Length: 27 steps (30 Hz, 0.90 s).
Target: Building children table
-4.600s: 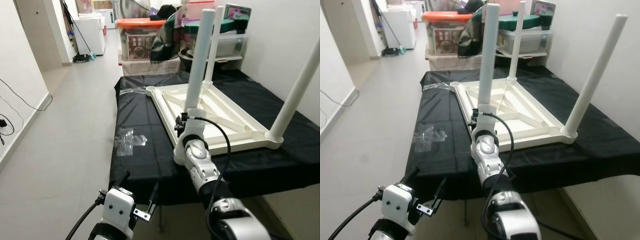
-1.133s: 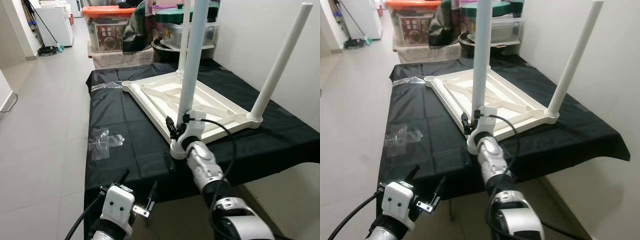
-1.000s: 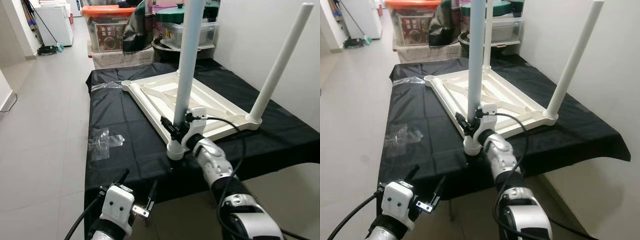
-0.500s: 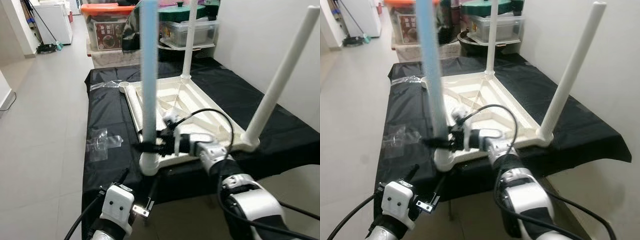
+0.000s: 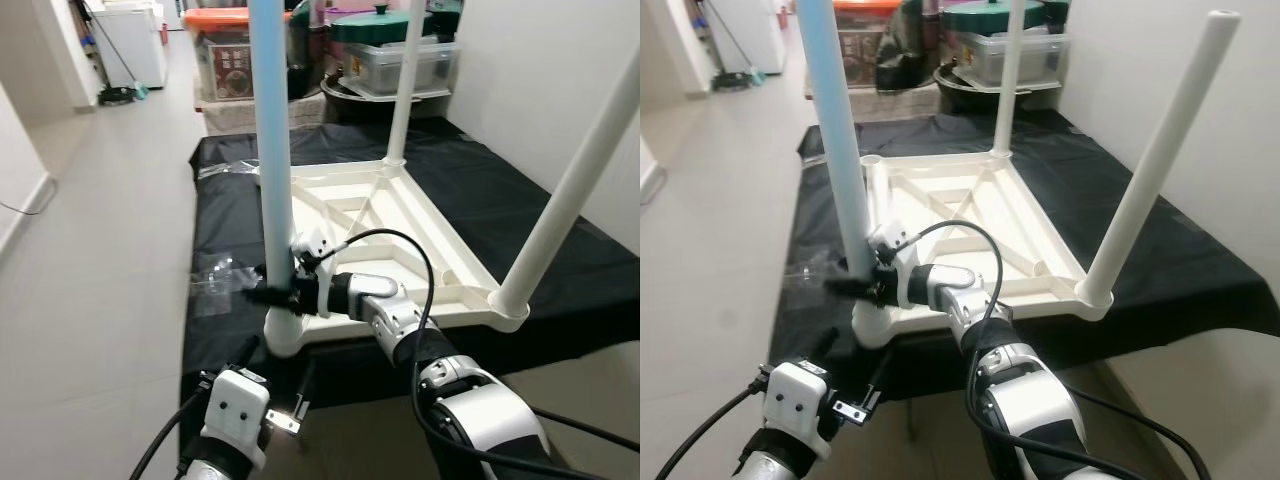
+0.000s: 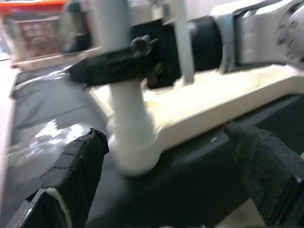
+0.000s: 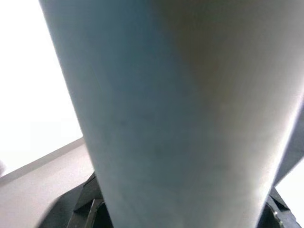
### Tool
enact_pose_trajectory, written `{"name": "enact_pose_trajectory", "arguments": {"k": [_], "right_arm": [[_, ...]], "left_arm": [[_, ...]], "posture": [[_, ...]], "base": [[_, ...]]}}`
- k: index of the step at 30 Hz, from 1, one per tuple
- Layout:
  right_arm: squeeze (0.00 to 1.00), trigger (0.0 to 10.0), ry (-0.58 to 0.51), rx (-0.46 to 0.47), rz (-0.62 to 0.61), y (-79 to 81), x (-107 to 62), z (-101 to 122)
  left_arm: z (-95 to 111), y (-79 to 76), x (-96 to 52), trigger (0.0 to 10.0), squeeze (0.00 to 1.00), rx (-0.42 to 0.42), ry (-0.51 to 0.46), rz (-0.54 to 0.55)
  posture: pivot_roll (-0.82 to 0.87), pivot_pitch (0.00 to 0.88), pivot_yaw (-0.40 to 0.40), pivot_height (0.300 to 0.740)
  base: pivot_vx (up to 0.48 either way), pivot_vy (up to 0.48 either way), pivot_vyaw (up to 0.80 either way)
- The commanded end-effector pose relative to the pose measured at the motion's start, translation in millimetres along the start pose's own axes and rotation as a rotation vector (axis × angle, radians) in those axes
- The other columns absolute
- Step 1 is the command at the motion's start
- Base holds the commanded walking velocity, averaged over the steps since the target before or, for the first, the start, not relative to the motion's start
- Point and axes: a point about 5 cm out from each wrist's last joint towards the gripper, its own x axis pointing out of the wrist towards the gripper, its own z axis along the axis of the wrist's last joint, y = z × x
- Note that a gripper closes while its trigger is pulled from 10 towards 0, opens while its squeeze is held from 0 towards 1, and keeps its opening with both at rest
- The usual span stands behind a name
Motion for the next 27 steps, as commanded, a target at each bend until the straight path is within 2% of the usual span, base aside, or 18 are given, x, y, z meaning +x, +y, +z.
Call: {"name": "enact_pose_trajectory", "arguments": {"k": [1, 2, 3, 5, 6, 7, 9, 10, 11, 12, 16, 17, 19, 20, 23, 24, 26, 27], "right_arm": [[0.0, 0.0, 0.048, 0.036, -0.239, -19.8, -12.4, -12.6], [0.0, 0.0, 0.049, 0.062, -0.462, -31.7, -20.2, -16.0], [0.0, 0.0, 0.049, 0.062, -0.462, -31.7, -20.2, -16.0], [0.0, 0.0, 0.024, 0.115, -0.8, -41.0, -36.6, -22.7], [0.0, 0.0, 0.024, 0.115, -0.8, -41.0, -36.6, -22.7], [0.0, 0.0, 0.003, 0.146, -0.91, -39.4, -43.0, -25.8], [0.0, 0.0, 0.003, 0.146, -0.91, -39.4, -43.0, -25.8], [0.0, 0.0, -0.015, 0.184, -0.989, -34.7, -46.8, -28.9], [0.0, 0.0, -0.015, 0.184, -0.989, -34.7, -46.8, -28.9], [0.0, 0.0, -0.03, 0.217, -1.036, -26.7, -46.4, -31.3], [0.0, 0.0, -0.031, 0.252, -1.026, -18.8, -41.2, -34.0], [0.0, 10.0, -0.043, 0.271, -0.987, -11.4, -32.7, -33.8], [0.0, 10.0, -0.071, 0.271, -0.927, -6.3, -25.6, -31.6], [1.0, 10.0, -0.104, 0.261, -0.872, -3.7, -21.0, -28.4], [1.0, 10.0, -0.13, 0.249, -0.857, -3.9, -19.3, -24.9], [0.0, 10.0, -0.173, 0.236, -0.802, -10.1, -19.5, -19.1], [0.0, 10.0, -0.224, 0.219, -0.685, -18.9, -22.4, -9.1], [0.0, 10.0, -0.224, 0.219, -0.685, -18.9, -22.4, -9.1]], "left_arm": [[-1.2, 0.1, -0.5, 10.0, 0.0, 0.003, 0.007, 0.001], [-1.6, 0.7, -0.9, 10.0, 0.0, 0.002, 0.009, 0.001], [-1.6, 0.7, -0.9, 10.0, 0.0, 0.002, 0.009, 0.001], [-2.6, 0.7, -1.2, 10.0, 0.0, 0.002, 0.013, -0.004], [-2.6, 0.7, -1.2, 10.0, 0.0, 0.002, 0.013, -0.004], [-3.1, 0.6, -1.0, 10.0, 0.0, 0.003, 0.014, -0.007], [-3.1, 0.6, -1.0, 10.0, 0.0, 0.003, 0.014, -0.007], [-3.3, 0.6, -1.0, 10.0, 0.0, 0.004, 0.014, -0.007], [-3.3, 0.6, -1.0, 10.0, 0.0, 0.004, 0.014, -0.007], [-3.2, 0.8, -1.1, 10.0, 0.0, 0.005, 0.014, -0.007], [-3.4, 0.8, -1.0, 10.0, 0.0, 0.006, 0.014, -0.007], [-3.7, 0.7, -0.9, 10.0, 0.0, 0.006, 0.014, -0.007], [-4.1, 0.3, -0.8, 10.0, 0.0, 0.006, 0.015, -0.008], [-4.3, 0.1, -0.7, 10.0, 0.0, 0.006, 0.015, -0.008], [-4.5, 0.0, -0.6, 10.0, 0.0, 0.006, 0.016, -0.008], [-4.8, -0.2, -0.8, 10.0, 0.0, 0.005, 0.017, -0.009], [-4.6, -0.8, -0.8, 10.0, 0.0, 0.005, 0.016, -0.012], [-4.6, -0.8, -0.8, 10.0, 0.0, 0.005, 0.016, -0.012]], "posture": [[0.08, 0.0, -0.011, 0.74], [0.07, 0.0, -0.003, 0.74], [0.07, 0.0, -0.003, 0.74], [0.07, 0.0, -0.003, 0.74], [0.07, 0.0, -0.003, 0.74], [0.07, 0.0, 0.001, 0.74], [0.07, 0.0, 0.001, 0.74], [0.07, 0.0, 0.001, 0.74], [0.07, 0.0, 0.001, 0.74], [0.07, 0.0, 0.001, 0.74], [0.07, 0.0, -0.002, 0.74], [0.07, 0.0, -0.002, 0.74], [0.07, 0.0, -0.004, 0.74], [0.07, 0.0, -0.004, 0.74], [0.07, 0.0, -0.004, 0.74], [0.06, 0.0, 0.0, 0.74], [0.06, 0.0, -0.002, 0.74], [0.06, 0.0, -0.002, 0.74]], "base": [[0.0, 0.0, 0.0], [0.0, 0.0, 0.0], [0.0, 0.0, 0.0], [0.0, 0.0, 0.0], [0.0, 0.0, 0.0], [0.0, 0.0, 0.0], [0.0, 0.0, 0.0], [0.0, 0.0, 0.0], [0.0, 0.0, 0.0], [0.0, 0.0, 0.0], [0.0, 0.0, 0.0], [0.0, 0.0, 0.0], [0.0, 0.0, 0.0], [0.0, 0.0, 0.0], [0.0, 0.0, 0.0], [0.0, 0.0, 0.0], [0.0, 0.0, 0.0], [0.0, 0.0, 0.0]]}}
